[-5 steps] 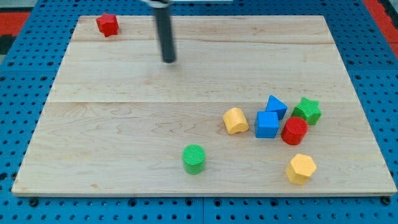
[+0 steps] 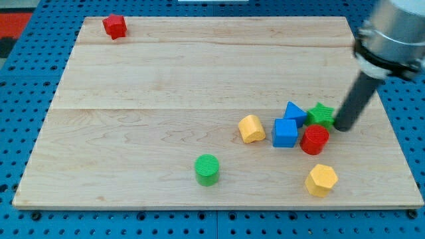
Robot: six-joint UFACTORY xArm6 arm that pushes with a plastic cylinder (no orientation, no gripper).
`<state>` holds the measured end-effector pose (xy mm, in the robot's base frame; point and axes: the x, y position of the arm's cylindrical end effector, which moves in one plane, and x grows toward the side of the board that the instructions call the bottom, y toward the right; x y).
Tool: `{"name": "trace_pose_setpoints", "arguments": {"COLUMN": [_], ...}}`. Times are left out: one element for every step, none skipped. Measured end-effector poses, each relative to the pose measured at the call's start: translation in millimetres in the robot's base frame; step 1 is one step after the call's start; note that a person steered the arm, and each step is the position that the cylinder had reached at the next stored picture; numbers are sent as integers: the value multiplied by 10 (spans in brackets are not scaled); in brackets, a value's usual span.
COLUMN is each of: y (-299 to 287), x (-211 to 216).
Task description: Slide the green star above the green circle
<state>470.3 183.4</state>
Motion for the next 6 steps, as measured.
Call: {"name": "trace_pose_setpoints", "arguments": {"y": [-511, -591, -513, -984, -1206, -1322], "x": [-383, -388, -53, -187, -725, -1021]}}
